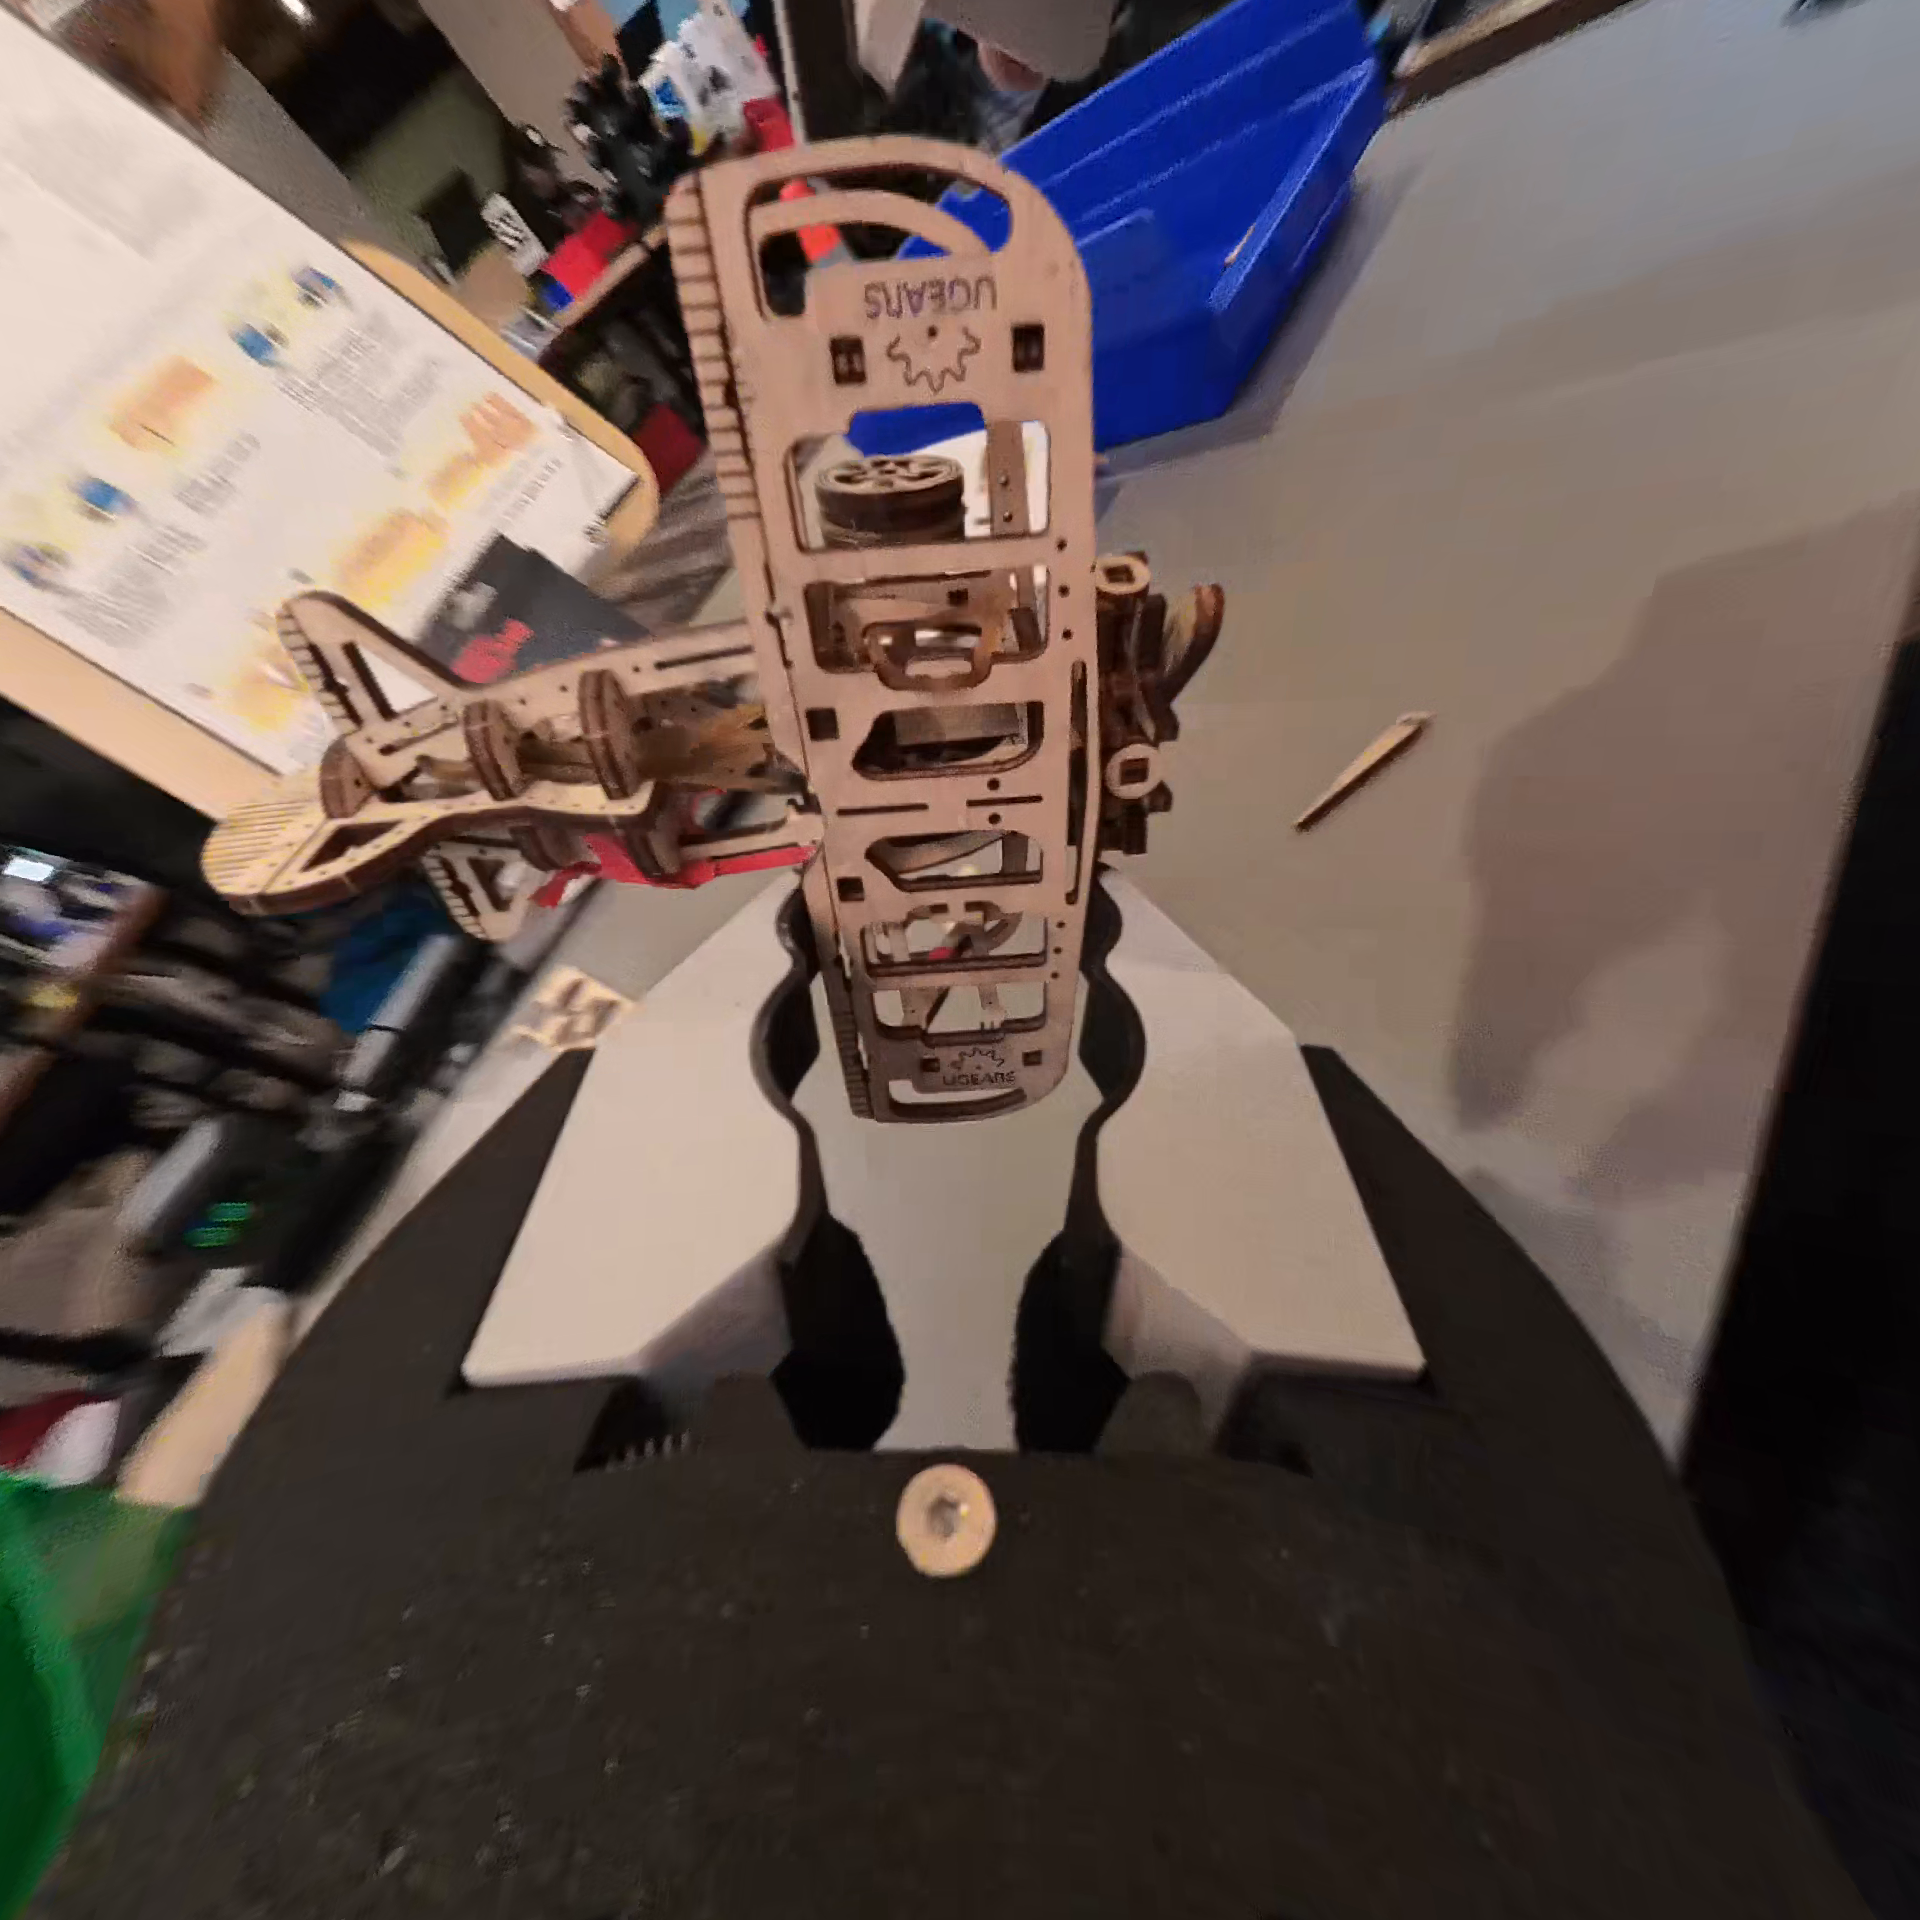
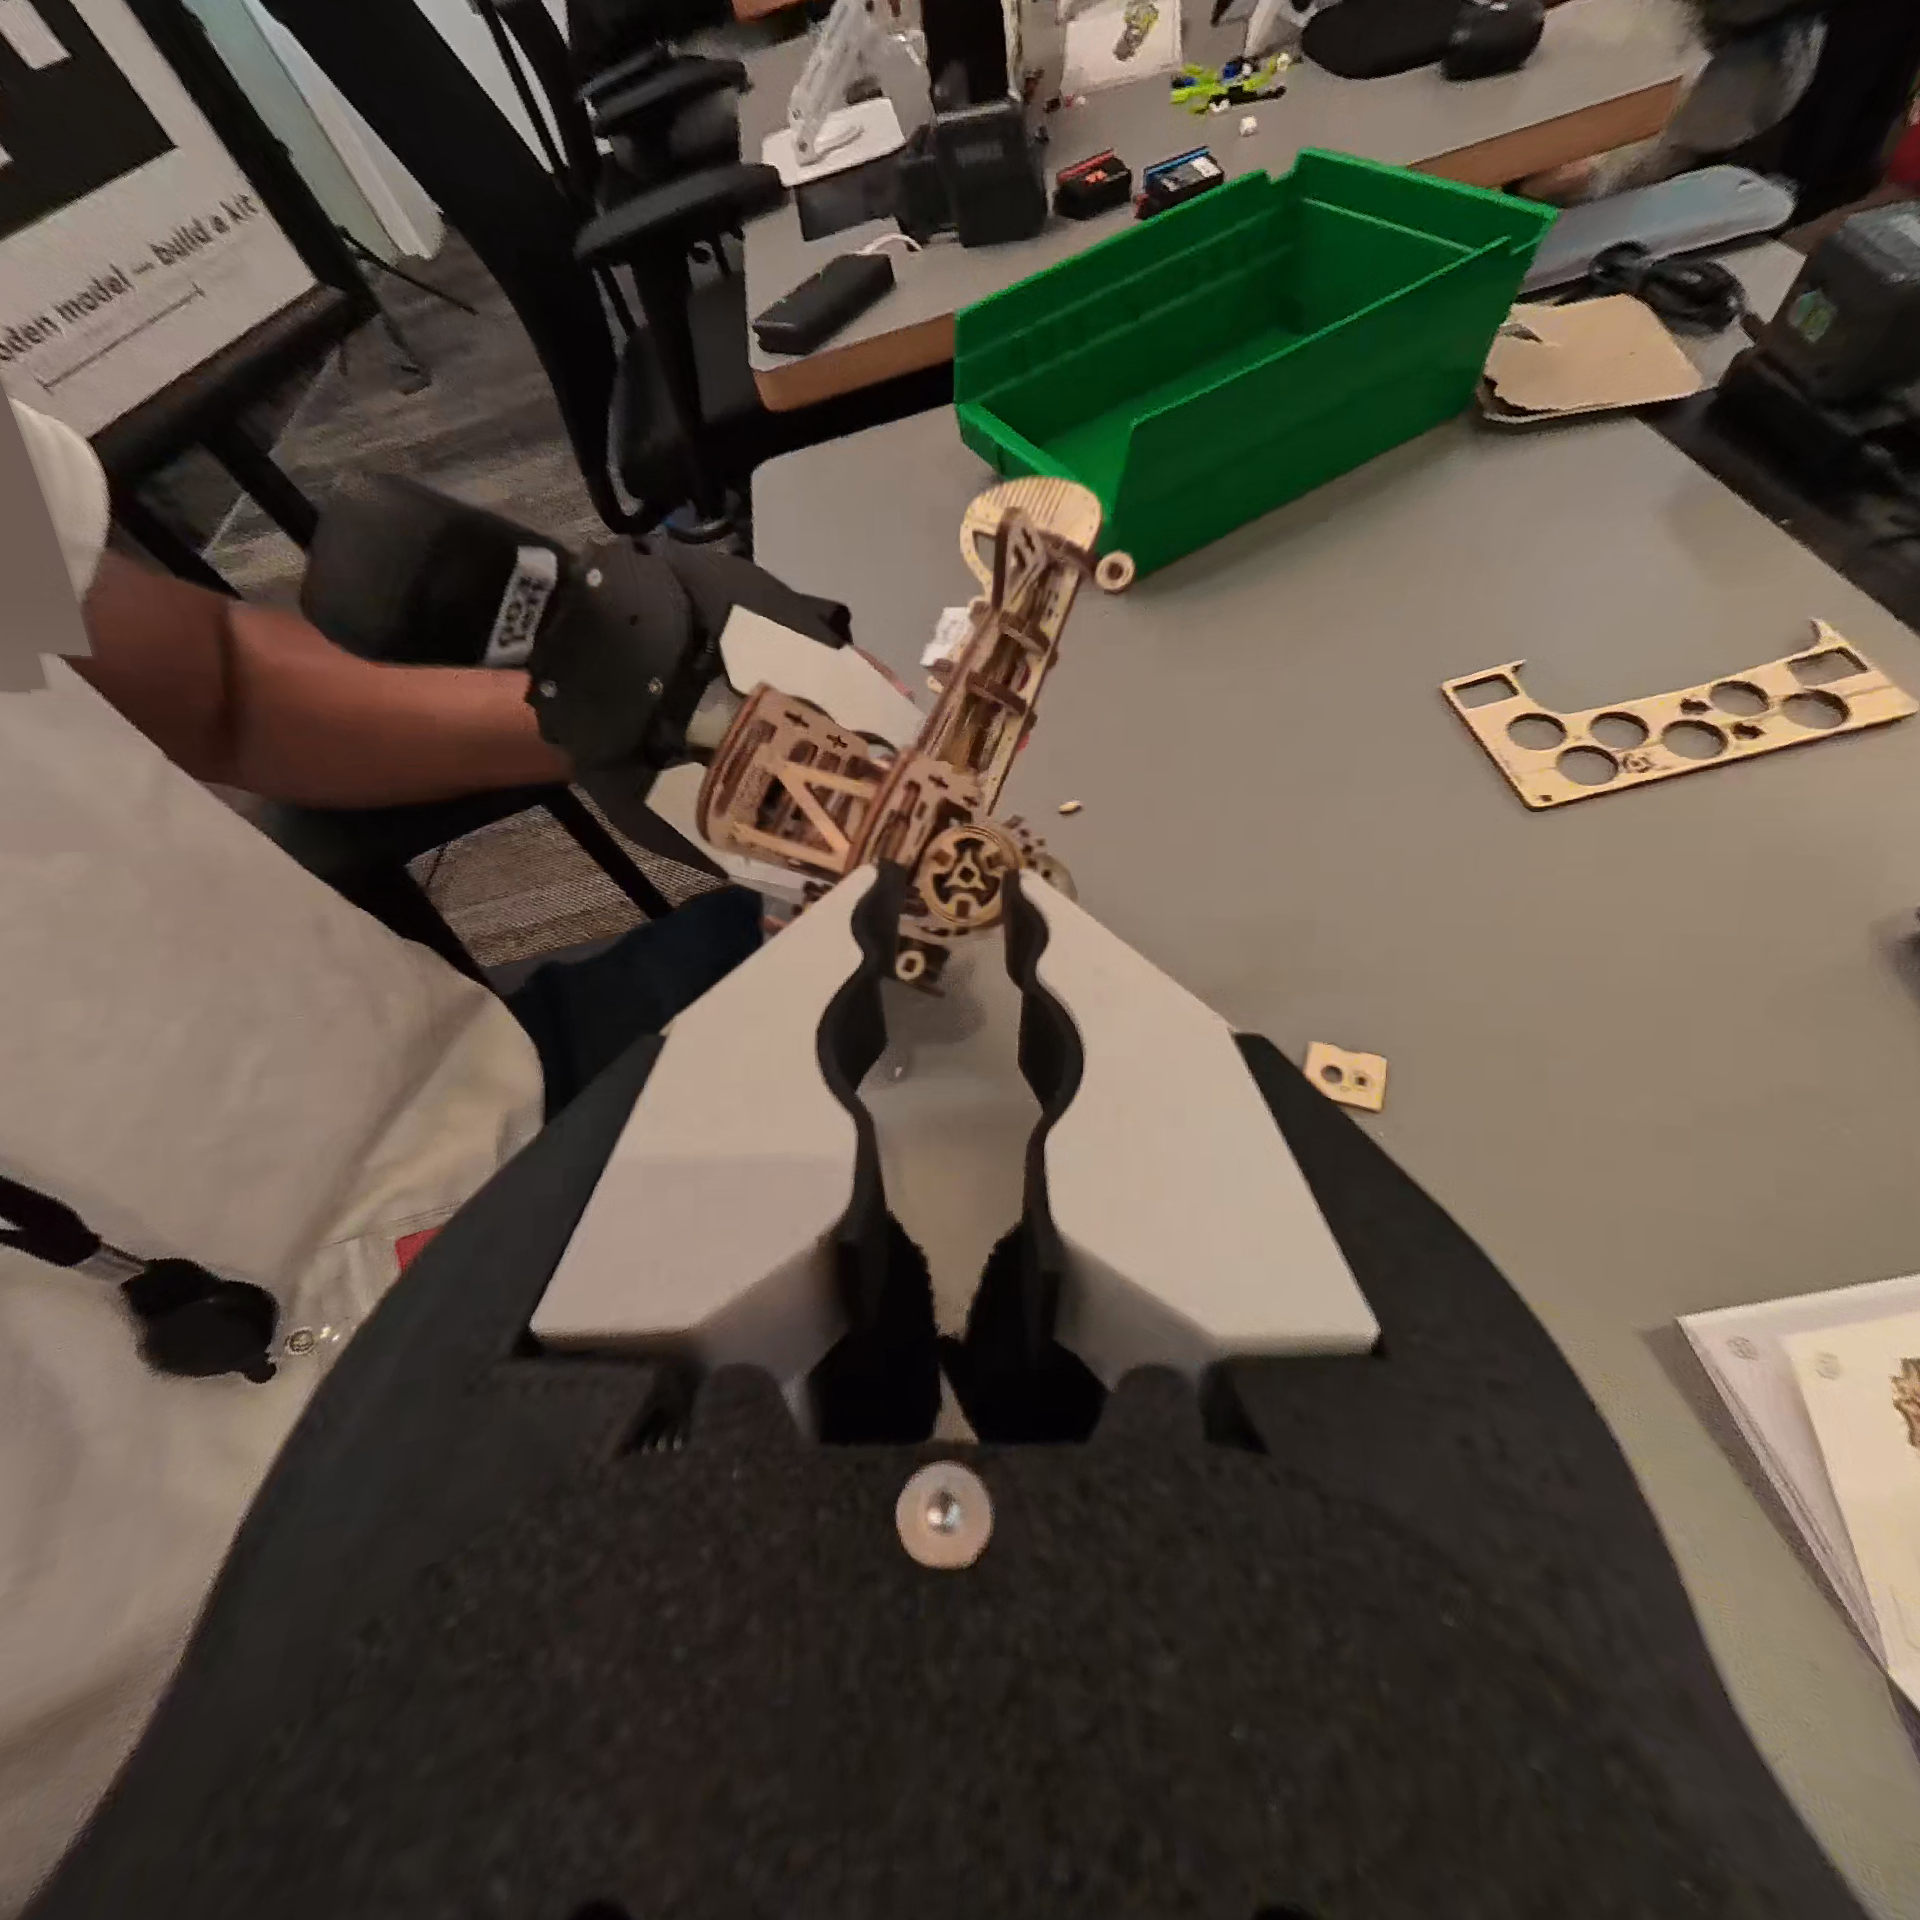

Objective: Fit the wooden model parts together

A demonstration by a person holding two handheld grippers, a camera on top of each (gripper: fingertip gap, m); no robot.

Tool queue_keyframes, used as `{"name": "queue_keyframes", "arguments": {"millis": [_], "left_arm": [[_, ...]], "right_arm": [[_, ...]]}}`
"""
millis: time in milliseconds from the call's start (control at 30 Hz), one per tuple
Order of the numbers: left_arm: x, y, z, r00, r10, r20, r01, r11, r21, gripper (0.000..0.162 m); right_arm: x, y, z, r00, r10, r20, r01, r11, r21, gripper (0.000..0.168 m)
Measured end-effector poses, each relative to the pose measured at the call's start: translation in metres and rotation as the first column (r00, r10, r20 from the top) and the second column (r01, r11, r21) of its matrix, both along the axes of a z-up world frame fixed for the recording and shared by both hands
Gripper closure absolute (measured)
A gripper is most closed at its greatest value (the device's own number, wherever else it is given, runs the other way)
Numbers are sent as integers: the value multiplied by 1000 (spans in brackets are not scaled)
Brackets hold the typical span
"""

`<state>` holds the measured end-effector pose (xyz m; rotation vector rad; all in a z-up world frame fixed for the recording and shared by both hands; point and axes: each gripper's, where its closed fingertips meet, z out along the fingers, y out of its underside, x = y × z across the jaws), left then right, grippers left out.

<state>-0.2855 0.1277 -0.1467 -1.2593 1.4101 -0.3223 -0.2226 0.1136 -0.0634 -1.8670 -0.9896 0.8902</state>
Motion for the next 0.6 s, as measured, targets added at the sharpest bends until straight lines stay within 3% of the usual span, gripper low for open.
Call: {"name": "queue_keyframes", "arguments": {"millis": [167, 300, 467, 533, 600], "left_arm": [[-2, 6, 13, 989, 86, -122, -39, 938, 345, 116], [1, 4, 14, 972, 119, -202, -12, 886, 464, 116], [6, -5, 10, 966, 111, -233, 13, 880, 474, 116], [6, -6, 9, 970, 105, -221, 7, 891, 454, 116], [4, -4, 7, 977, 98, -192, -15, 919, 394, 115]], "right_arm": [[-15, -15, 13, 993, 95, 71, -99, 994, 52, 149], [-32, -23, 10, 945, 219, 241, -241, 968, 67, 150], [-25, -18, -16, 816, 264, 515, -317, 948, 16, 149], [-21, -16, -12, 823, 256, 508, -306, 952, 17, 150], [-16, -9, 0, 882, 206, 423, -251, 967, 52, 149]]}}
